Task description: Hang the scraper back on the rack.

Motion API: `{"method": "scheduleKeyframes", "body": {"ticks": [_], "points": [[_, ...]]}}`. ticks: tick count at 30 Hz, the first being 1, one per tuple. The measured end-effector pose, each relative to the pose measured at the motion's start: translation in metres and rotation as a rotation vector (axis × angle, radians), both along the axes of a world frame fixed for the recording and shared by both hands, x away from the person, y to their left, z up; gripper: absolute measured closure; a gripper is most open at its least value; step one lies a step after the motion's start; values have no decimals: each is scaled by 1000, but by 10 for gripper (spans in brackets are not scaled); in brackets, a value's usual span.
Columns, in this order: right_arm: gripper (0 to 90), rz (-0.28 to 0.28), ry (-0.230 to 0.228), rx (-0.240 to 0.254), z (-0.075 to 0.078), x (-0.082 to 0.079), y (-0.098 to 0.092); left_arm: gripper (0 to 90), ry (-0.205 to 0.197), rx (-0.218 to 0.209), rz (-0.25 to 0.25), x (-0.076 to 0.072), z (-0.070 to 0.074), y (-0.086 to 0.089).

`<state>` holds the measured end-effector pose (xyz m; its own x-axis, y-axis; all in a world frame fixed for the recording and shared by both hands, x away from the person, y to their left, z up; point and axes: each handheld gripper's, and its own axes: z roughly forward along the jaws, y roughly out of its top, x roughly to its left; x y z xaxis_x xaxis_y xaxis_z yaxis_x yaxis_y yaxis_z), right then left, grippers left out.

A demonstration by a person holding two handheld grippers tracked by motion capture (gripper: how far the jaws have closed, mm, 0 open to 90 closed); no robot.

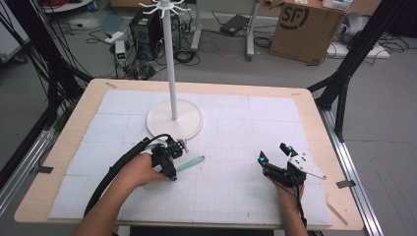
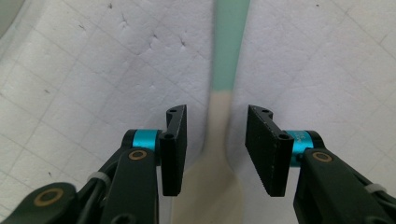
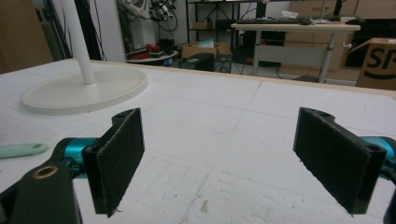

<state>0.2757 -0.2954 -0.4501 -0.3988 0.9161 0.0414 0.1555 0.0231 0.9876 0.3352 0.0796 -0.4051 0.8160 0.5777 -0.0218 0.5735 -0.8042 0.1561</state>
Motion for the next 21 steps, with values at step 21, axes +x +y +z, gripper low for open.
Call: {"method": "scheduleKeyframes", "body": {"ticks": [21], "points": [[157, 1, -2, 0, 0, 0, 0, 700, -15, 13, -24, -2, -1, -3]]}}
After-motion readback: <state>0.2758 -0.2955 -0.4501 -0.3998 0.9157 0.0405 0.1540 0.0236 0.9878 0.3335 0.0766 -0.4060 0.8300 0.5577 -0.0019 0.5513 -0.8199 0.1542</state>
